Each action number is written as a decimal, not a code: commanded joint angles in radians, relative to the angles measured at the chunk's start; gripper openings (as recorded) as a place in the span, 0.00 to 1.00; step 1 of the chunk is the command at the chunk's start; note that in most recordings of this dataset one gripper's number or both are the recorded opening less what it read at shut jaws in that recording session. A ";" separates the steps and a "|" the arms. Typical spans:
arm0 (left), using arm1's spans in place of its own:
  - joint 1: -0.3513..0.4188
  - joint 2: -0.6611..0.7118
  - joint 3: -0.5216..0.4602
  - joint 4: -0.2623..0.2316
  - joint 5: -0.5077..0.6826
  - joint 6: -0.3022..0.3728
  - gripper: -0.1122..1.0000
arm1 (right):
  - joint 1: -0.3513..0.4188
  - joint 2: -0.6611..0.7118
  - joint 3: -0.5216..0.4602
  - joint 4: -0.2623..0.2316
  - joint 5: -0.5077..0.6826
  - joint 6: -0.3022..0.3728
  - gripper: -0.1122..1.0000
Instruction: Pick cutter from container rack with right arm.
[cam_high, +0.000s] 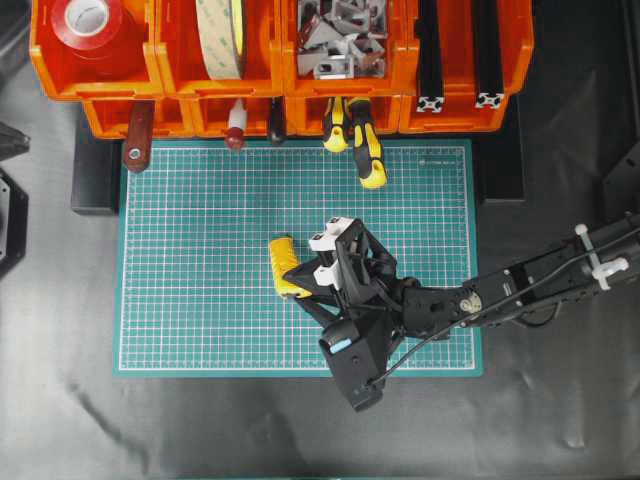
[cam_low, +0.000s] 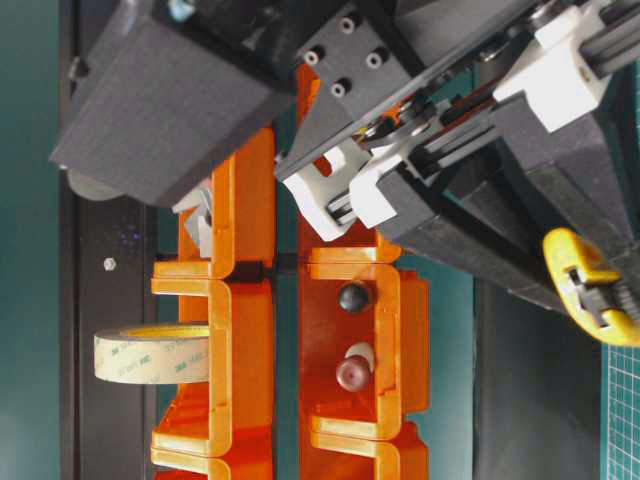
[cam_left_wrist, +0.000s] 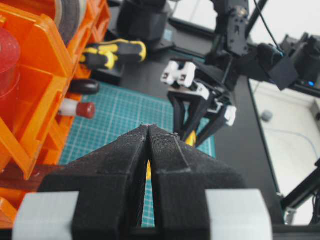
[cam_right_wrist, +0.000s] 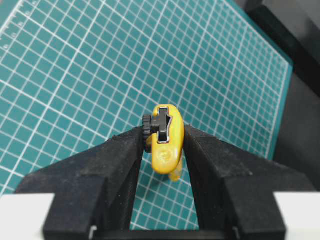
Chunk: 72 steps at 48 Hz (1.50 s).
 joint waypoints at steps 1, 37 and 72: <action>0.005 0.017 -0.018 0.003 -0.011 -0.003 0.11 | 0.000 -0.008 -0.002 0.011 -0.014 0.006 0.35; -0.005 0.021 -0.015 0.003 -0.009 -0.021 0.11 | 0.000 -0.011 0.049 0.038 -0.072 0.175 0.49; -0.006 0.015 -0.020 0.003 0.003 -0.031 0.11 | 0.092 -0.077 0.094 0.038 -0.049 0.383 0.83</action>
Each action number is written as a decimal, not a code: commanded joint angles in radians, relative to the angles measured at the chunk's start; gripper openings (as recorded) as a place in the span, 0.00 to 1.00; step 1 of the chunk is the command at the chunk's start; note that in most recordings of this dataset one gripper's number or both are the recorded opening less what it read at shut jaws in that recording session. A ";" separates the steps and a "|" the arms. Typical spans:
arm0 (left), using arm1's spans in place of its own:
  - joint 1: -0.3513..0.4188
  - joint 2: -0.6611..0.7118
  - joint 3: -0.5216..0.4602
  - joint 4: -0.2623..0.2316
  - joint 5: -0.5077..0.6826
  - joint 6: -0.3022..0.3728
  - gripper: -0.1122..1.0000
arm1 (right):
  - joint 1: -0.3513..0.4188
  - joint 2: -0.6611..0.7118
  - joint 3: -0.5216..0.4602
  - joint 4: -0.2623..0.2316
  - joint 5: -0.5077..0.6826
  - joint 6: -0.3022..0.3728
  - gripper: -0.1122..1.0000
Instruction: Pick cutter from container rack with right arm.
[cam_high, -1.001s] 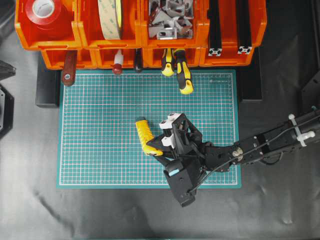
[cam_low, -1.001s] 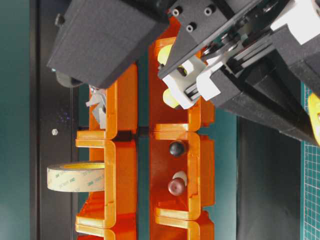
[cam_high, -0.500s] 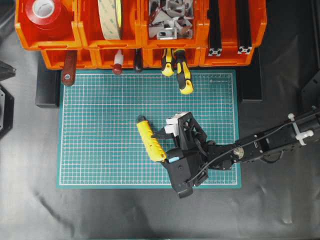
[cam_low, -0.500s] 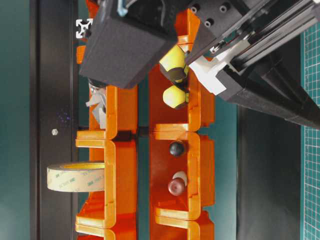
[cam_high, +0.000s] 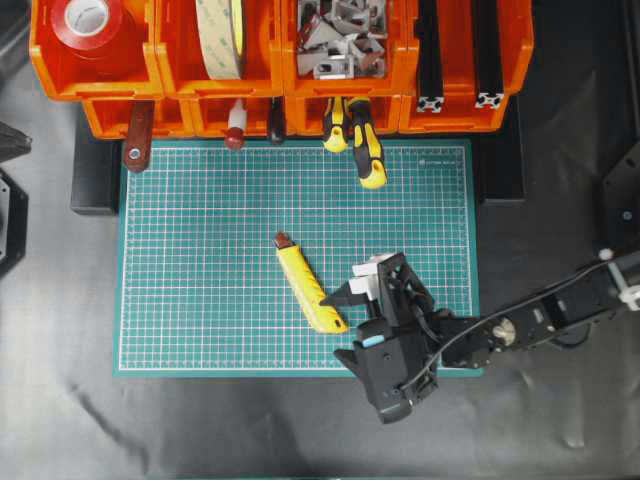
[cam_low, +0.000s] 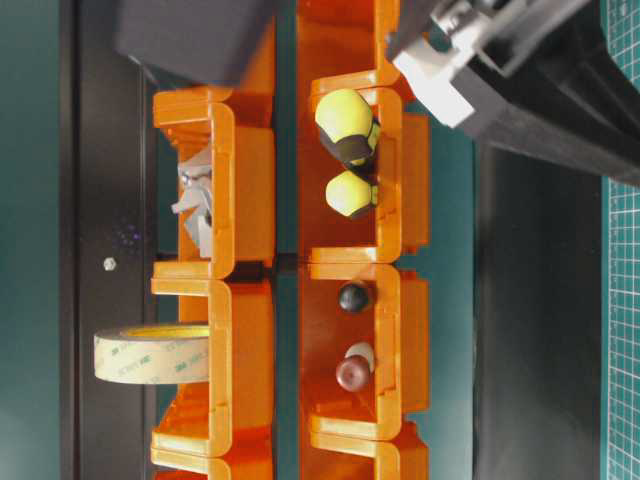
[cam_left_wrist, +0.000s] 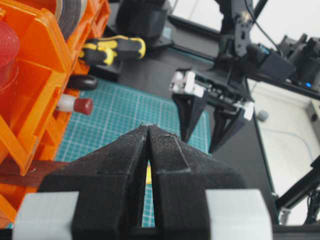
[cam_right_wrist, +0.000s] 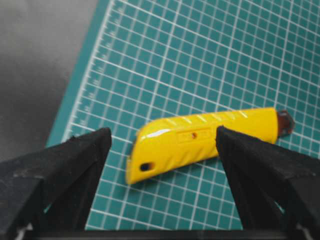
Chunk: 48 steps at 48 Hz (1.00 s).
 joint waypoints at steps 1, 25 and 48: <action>-0.002 0.011 -0.020 0.003 0.000 -0.002 0.11 | 0.000 -0.044 0.000 -0.002 0.015 0.009 0.83; -0.002 -0.009 -0.031 0.003 0.005 0.005 0.11 | 0.005 -0.295 0.032 0.017 0.201 0.017 0.83; -0.003 -0.011 -0.032 0.006 0.012 0.023 0.11 | 0.018 -0.391 0.069 0.084 0.196 0.060 0.83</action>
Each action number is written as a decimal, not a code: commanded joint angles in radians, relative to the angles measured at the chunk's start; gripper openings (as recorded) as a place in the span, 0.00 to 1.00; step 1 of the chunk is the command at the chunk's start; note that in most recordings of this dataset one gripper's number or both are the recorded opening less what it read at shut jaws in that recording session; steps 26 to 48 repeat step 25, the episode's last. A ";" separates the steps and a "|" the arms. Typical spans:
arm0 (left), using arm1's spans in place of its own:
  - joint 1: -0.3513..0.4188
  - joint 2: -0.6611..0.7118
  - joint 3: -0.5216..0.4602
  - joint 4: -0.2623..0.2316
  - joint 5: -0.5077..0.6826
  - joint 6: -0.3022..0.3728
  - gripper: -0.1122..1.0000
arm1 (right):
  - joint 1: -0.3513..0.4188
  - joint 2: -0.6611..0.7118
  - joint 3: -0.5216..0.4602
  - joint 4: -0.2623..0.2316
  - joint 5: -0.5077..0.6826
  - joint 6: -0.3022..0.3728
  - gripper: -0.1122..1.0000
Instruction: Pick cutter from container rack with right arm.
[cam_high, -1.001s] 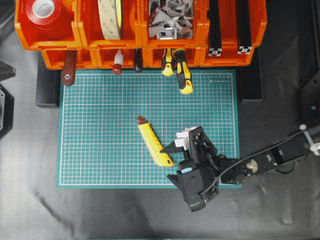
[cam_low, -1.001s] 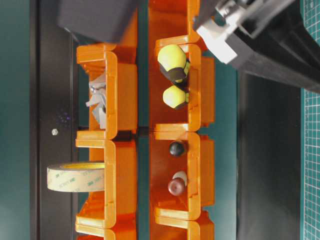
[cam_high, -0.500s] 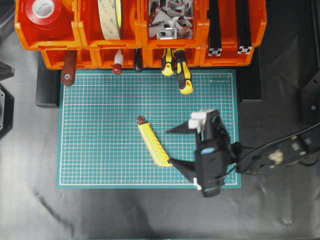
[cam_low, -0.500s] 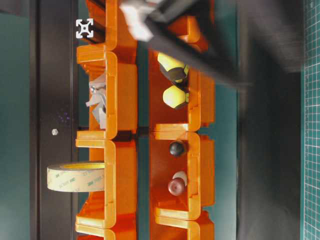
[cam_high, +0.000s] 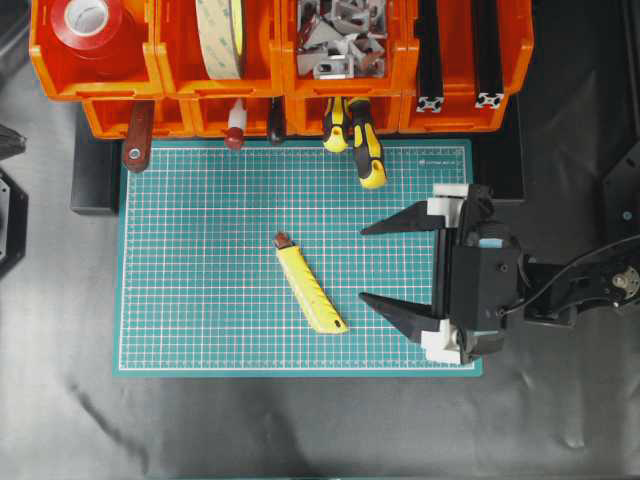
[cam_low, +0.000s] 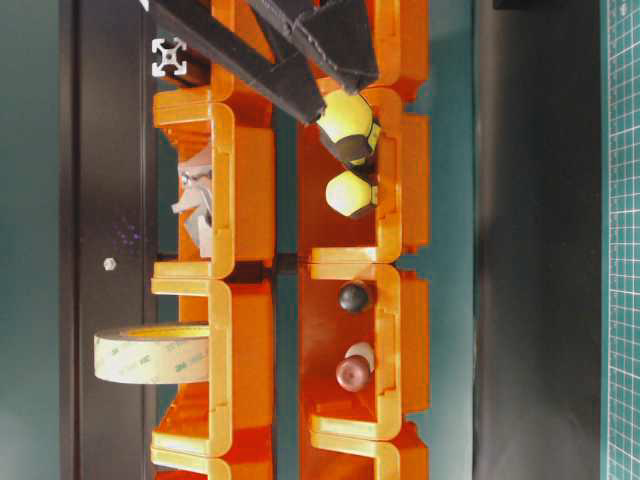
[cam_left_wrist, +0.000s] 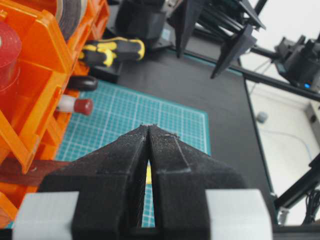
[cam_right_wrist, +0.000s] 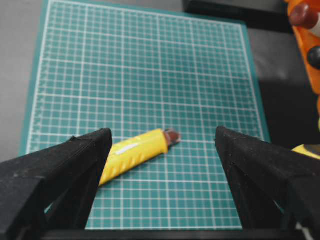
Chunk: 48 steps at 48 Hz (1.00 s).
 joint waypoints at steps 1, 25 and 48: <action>-0.002 0.008 -0.032 0.005 -0.003 0.005 0.11 | 0.012 -0.018 -0.015 0.003 -0.008 0.015 0.83; -0.002 -0.025 -0.051 0.006 0.058 -0.003 0.11 | 0.117 -0.100 -0.014 0.003 0.017 0.100 0.83; -0.002 -0.025 -0.051 0.006 0.058 -0.003 0.11 | 0.117 -0.100 -0.014 0.003 0.017 0.100 0.83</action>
